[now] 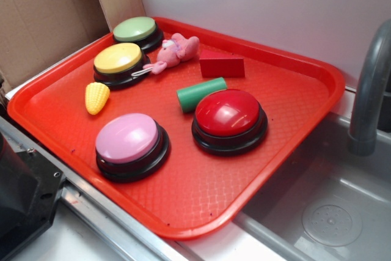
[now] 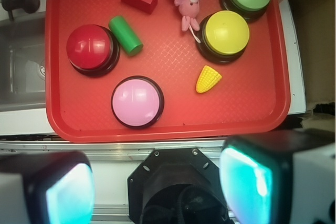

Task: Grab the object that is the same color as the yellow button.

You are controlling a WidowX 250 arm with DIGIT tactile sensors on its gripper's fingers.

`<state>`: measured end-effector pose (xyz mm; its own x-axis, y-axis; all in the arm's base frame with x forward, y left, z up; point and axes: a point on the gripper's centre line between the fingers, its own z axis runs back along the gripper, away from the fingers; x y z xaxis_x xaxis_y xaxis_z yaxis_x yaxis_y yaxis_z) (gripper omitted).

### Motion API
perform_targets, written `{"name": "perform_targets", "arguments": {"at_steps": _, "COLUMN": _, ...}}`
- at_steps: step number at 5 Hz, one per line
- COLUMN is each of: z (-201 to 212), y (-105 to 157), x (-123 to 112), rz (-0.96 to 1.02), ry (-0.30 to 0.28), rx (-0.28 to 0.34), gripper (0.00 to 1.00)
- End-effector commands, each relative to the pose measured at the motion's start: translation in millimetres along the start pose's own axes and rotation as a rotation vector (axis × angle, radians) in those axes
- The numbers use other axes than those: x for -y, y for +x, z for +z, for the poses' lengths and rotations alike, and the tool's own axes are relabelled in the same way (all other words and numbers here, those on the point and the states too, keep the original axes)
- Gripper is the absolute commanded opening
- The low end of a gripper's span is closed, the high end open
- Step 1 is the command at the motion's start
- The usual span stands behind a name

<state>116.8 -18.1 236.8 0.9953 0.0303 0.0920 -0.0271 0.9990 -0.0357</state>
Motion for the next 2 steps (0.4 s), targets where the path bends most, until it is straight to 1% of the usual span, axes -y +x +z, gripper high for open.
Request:
{"name": "perform_targets", "arguments": {"at_steps": 1, "z": 0.0, "y": 0.0, "x": 0.0, "rz": 0.000, "ry": 0.000, "rx": 0.000, "gripper": 1.00}}
{"name": "perform_targets", "arguments": {"at_steps": 2, "z": -20.9, "y": 12.3, "x": -11.9, "rz": 0.252, "ry": -0.022, "rx": 0.020, "gripper": 1.00}}
